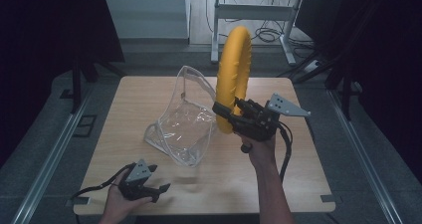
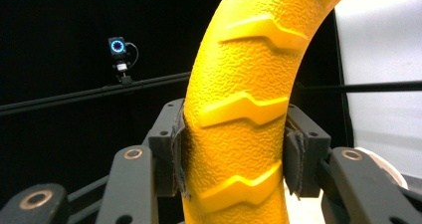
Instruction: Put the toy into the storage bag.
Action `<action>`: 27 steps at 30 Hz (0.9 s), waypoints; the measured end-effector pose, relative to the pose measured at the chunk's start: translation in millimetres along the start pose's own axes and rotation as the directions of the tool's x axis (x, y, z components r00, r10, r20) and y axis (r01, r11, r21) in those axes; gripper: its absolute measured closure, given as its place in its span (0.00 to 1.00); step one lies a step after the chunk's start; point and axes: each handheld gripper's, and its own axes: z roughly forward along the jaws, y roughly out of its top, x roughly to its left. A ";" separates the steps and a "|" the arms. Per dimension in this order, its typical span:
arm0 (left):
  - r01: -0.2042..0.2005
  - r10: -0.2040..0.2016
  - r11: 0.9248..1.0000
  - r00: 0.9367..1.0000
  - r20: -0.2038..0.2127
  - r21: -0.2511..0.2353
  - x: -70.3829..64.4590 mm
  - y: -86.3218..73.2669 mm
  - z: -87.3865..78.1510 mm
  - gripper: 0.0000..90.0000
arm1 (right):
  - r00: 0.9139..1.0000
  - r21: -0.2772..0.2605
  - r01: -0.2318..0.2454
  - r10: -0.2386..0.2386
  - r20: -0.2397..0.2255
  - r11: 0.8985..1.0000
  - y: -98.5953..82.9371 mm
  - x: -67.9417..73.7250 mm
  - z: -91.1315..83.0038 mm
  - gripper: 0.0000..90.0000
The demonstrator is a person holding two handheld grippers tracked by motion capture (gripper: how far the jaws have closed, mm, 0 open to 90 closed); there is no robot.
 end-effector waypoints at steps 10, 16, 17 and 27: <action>0.001 -0.001 1.000 1.000 0.001 -0.005 0.5 0.4 -1.5 0.23 | 0.999 -0.025 0.019 -0.019 -0.034 1.000 14.5 11.5 11.6 0.56; 0.003 -0.003 1.000 1.000 0.002 -0.006 0.5 0.4 -1.1 0.23 | 0.998 -0.032 0.030 -0.032 -0.053 0.999 19.3 16.8 19.3 0.56; 0.004 -0.004 1.000 1.000 0.002 -0.006 0.5 0.3 -0.9 0.23 | 0.998 -0.034 0.029 -0.031 -0.056 0.999 19.4 17.7 21.0 0.56; 0.005 -0.005 1.000 1.000 0.005 -0.009 0.8 0.5 -1.6 0.23 | 0.993 -0.051 0.030 -0.035 -0.113 0.998 23.2 26.7 37.1 0.56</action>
